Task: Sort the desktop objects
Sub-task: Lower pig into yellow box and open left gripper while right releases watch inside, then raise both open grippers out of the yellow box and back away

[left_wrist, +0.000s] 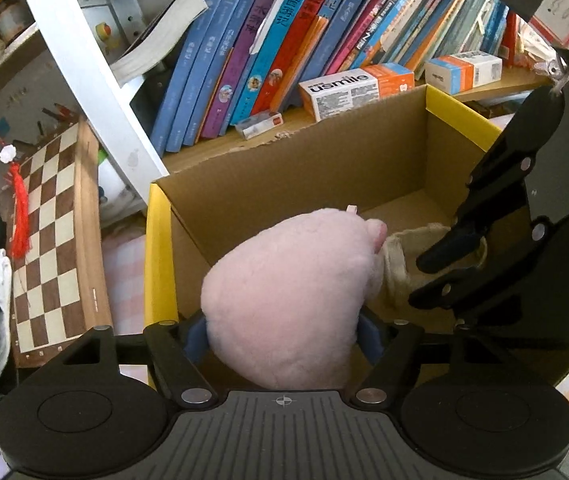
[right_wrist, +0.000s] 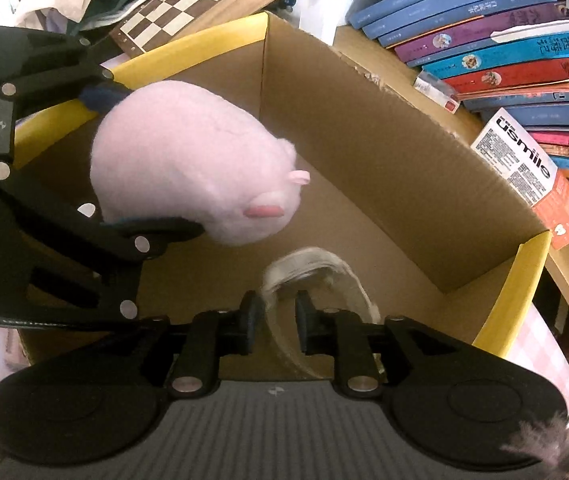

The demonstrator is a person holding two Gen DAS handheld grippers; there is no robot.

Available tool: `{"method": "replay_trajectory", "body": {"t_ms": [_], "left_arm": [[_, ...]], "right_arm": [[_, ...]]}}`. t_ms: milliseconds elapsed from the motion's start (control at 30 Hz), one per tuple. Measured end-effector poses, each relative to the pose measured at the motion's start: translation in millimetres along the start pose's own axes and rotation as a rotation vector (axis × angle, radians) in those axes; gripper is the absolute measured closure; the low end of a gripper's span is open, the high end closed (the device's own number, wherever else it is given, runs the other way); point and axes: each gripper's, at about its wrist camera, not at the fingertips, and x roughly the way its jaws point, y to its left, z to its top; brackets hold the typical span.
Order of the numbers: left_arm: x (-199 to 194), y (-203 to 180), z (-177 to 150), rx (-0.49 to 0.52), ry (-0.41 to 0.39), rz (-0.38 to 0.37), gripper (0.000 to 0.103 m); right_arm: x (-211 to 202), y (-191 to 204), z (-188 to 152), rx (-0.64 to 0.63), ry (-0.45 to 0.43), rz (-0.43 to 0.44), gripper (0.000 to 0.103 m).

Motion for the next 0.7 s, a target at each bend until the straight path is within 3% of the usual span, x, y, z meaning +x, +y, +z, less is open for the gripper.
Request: {"method": "replay_trajectory", "body": {"t_ms": [200,533,700], "left_arm": [[-10,-3,0,0.039,-0.009,0.034,0.023],[-51,-1,-1,-0.007,-0.144,0.031,0.011],[-71,-5,-1,0.009,-0.186,0.043,0.008]], "right_arm": [[-9,1,-3,-0.023,-0.031,-0.072,0.050],[-55,-12,-10,0.112,-0.176,-0.052,0.038],[-82,-8,-11,0.149,-0.255,-0.066,0.037]]}}
